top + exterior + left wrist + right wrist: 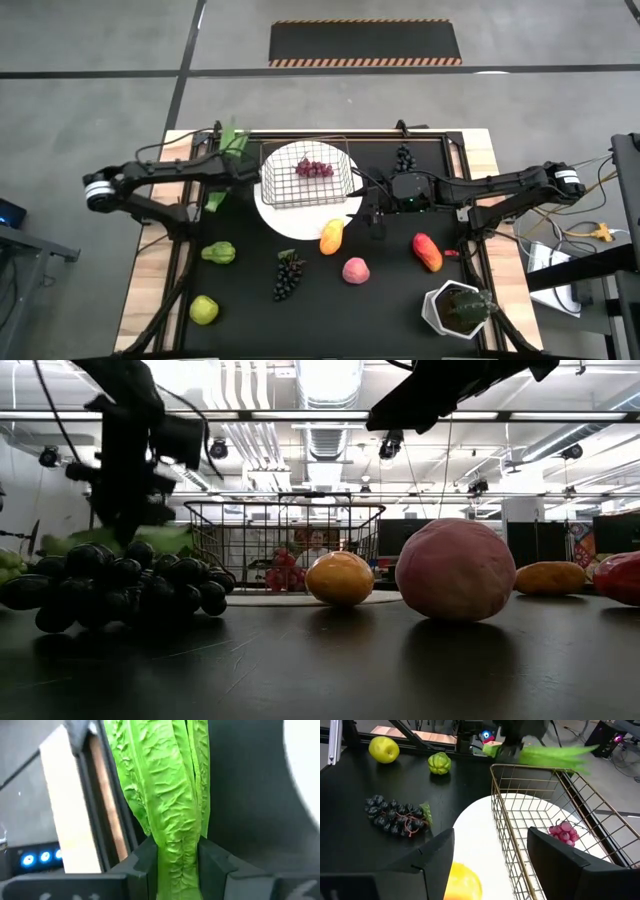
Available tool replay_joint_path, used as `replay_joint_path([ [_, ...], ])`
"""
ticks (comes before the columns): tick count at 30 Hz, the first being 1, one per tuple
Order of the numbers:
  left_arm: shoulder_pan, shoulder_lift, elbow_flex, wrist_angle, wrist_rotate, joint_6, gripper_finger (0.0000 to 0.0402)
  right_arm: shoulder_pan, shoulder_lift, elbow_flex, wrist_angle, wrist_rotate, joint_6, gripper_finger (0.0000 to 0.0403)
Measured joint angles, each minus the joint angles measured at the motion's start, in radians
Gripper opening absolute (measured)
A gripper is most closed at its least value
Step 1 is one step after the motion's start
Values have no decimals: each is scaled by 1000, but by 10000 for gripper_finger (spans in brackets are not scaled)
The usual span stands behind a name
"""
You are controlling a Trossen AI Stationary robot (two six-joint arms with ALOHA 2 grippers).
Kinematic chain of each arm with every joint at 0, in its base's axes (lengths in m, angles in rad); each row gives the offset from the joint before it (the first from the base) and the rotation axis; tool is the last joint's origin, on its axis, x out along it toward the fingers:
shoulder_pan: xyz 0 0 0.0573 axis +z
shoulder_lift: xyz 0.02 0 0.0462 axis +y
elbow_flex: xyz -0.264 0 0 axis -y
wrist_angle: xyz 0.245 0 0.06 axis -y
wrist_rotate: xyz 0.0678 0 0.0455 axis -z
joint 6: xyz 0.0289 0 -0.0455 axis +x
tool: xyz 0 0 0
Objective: Build produce basket
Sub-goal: Put the green leaf lettuce into the gold wire basket
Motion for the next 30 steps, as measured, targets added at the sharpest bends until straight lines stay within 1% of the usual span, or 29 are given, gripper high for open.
replay_joint_path([
  [5,0,-116,69,0,-113,13,79,0,0,0,7,0,0,233],
  [10,-2,-230,149,20,-235,75,79,0,0,0,8,0,8,232],
  [12,-13,-277,175,87,-250,143,79,0,0,0,8,0,8,231],
  [14,-32,-320,183,220,-244,219,79,0,0,0,8,0,8,231],
  [16,-52,-363,165,420,-185,321,79,0,0,0,8,0,8,231],
  [19,-79,-401,101,765,1,466,79,0,0,0,7,0,4,231],
  [21,-97,-402,39,993,119,525,79,0,0,0,7,0,0,231],
  [23,-112,-384,-30,1201,203,553,79,0,0,0,7,0,-4,231],
  [24,-117,-371,-63,1289,225,555,79,0,0,0,7,0,-4,231],
  [26,-121,-329,-124,1432,239,553,79,0,0,0,5,0,-4,231],
  [30,-122,-223,-221,1632,240,567,79,0,1,-1,-1,0,-5,231],
])
